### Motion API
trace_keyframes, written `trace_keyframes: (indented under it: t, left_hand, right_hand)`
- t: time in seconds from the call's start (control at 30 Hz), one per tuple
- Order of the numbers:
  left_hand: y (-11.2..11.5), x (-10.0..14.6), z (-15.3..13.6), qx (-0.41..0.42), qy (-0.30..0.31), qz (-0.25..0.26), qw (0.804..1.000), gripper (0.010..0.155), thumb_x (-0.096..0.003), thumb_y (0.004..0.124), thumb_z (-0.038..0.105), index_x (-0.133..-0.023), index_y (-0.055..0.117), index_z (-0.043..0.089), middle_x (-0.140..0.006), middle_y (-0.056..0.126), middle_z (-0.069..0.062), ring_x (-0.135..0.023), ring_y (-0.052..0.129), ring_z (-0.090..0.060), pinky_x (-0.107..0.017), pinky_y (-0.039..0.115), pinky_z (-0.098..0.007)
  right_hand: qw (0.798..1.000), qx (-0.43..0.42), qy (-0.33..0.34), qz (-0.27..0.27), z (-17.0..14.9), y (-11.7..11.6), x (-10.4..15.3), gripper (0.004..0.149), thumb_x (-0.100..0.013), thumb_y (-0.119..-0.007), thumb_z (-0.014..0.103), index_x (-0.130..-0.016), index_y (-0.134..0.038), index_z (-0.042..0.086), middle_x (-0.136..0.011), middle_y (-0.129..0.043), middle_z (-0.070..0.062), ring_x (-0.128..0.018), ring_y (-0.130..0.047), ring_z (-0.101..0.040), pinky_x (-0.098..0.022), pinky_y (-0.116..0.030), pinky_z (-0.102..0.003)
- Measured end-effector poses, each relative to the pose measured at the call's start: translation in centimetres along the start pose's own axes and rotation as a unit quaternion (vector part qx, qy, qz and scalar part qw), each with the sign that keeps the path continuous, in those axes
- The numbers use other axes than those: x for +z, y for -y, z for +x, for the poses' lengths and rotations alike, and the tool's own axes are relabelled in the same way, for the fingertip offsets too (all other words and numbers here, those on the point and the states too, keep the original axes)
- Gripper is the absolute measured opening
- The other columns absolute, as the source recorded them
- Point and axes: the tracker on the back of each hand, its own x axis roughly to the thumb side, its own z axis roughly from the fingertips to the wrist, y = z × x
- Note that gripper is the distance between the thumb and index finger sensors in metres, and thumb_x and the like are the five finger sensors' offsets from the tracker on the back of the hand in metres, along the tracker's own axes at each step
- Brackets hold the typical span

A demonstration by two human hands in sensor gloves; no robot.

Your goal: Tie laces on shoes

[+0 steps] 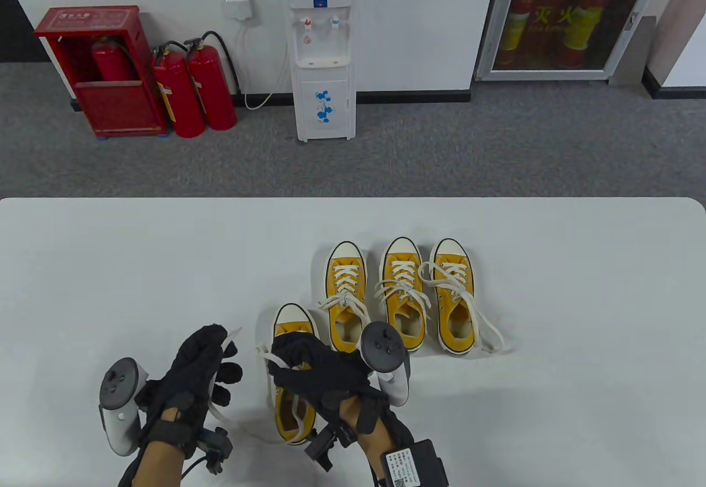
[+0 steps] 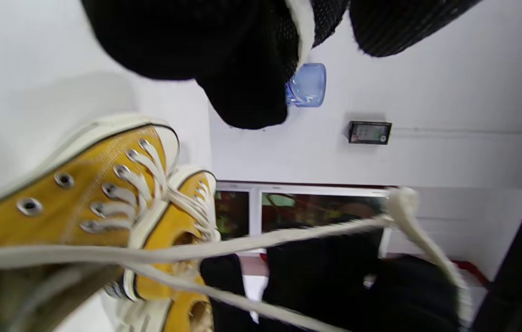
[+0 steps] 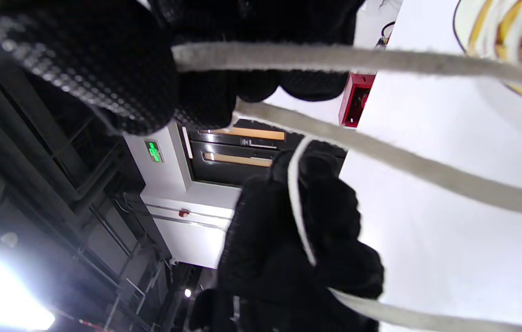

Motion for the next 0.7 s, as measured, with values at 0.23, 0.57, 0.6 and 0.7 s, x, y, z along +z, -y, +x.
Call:
trace_keyframes:
  t: [0.23,0.57,0.6,0.7]
  left_hand:
    - [1.5,-0.1,-0.1,0.058,0.013,-0.072,0.996,0.069,-0.056,0.064,0.06,-0.113,0.036,0.033,-0.119,0.051,-0.002,-0.102,0.081,-0.027,-0.044,0.092,-0.03]
    - [2.9,-0.5,-1.2,0.104,-0.01,-0.118,0.987,0.075,-0.0541,0.062,0.067,-0.114,0.033,0.032,-0.122,0.043,-0.005,-0.11,0.072,-0.032,-0.055,0.093,-0.038]
    - [3.1,-0.5,-1.4,0.112,-0.015,-0.124,0.986,0.076,-0.0539,0.062,0.068,-0.114,0.033,0.032,-0.122,0.043,-0.005,-0.111,0.071,-0.032,-0.057,0.092,-0.038]
    - [3.3,-0.6,-1.8,0.121,-0.027,-0.131,0.984,0.076,-0.0533,0.062,0.069,-0.114,0.034,0.032,-0.122,0.045,-0.005,-0.108,0.076,-0.032,-0.068,0.085,-0.045]
  right_hand:
    - [0.998,0.061,0.008,0.0,0.0,-1.0,0.0,0.043,-0.043,-0.089,0.04,-0.08,-0.089,0.018,-0.102,-0.069,-0.006,-0.092,-0.075,-0.036,-0.067,-0.032,-0.077]
    - [0.996,0.088,-0.002,0.008,-0.4,-1.5,0.0,0.04,-0.043,-0.091,0.04,-0.079,-0.092,0.022,-0.108,-0.057,-0.008,-0.101,-0.058,-0.04,-0.067,-0.028,-0.078]
    - [0.995,0.095,-0.003,0.008,-0.4,-1.5,0.0,0.04,-0.042,-0.091,0.04,-0.078,-0.093,0.022,-0.108,-0.057,-0.008,-0.101,-0.057,-0.041,-0.067,-0.028,-0.078]
    - [0.995,0.101,-0.004,0.005,-0.4,-1.5,0.0,0.04,-0.042,-0.091,0.04,-0.078,-0.093,0.022,-0.108,-0.057,-0.009,-0.101,-0.055,-0.041,-0.067,-0.028,-0.078]
